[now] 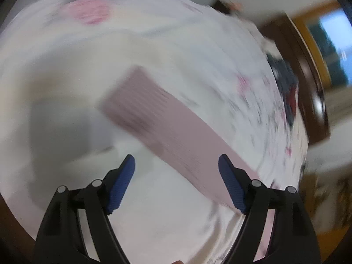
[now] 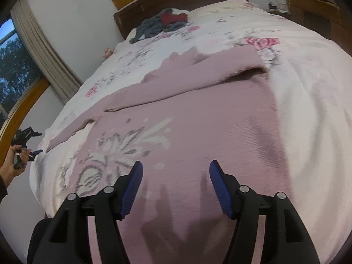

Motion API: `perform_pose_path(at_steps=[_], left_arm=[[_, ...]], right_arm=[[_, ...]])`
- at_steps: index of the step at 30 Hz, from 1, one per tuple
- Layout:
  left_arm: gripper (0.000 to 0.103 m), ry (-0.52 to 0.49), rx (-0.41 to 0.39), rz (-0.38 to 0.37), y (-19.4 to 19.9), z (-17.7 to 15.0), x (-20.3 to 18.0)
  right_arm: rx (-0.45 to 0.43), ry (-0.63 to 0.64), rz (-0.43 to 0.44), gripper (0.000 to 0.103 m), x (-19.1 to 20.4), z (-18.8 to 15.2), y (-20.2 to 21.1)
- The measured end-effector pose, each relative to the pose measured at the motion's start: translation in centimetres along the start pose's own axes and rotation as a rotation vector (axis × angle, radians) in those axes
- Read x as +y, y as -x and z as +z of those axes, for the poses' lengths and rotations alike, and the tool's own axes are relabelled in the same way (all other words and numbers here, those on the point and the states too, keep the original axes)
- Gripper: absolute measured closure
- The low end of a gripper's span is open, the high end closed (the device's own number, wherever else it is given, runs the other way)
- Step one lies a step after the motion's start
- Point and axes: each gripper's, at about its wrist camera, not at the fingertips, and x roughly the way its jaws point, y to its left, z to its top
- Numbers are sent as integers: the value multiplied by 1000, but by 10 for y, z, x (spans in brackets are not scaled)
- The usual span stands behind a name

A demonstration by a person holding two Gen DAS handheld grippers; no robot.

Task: Fold small clothes
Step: 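Grasp the other sleeve cuff with the left gripper and fold it across the body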

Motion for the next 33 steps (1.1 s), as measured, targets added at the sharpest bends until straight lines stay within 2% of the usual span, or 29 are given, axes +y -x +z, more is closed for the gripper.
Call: perform_pose_path(at_steps=[7, 8, 10, 12, 15, 18, 21, 24, 26, 28, 33], left_arm=[[30, 65, 4, -16, -35, 23, 18], [34, 72, 0, -8, -41, 26, 18], [51, 73, -3, 18, -50, 29, 17], [87, 75, -5, 33, -52, 32, 20], [92, 73, -33, 16, -45, 36, 15], [94, 0, -59, -72, -24, 33, -22], [95, -112, -70, -169, 1, 22, -85], [95, -209, -58, -284, 23, -3, -147], [95, -301, -36, -352, 31, -29, -201], [95, -358, -11, -399, 31, -51, -240], [95, -523, 68, -455, 16, -130, -323]], right_arm=[[30, 23, 17, 38, 30, 0, -10], [33, 28, 16, 38, 33, 1, -11], [38, 32, 17, 38, 38, 3, -13], [40, 36, 16, 38, 41, 5, -14], [50, 41, 13, 38, 45, 9, -17], [54, 21, 25, 38, 47, 14, -17], [51, 5, 35, 38, 51, 19, -13], [45, -7, 46, 38, 52, 21, -5], [37, -2, 52, 38, 54, 20, 3], [29, 1, 54, 38, 52, 20, 11], [17, -15, 48, 38, 37, 20, 29]])
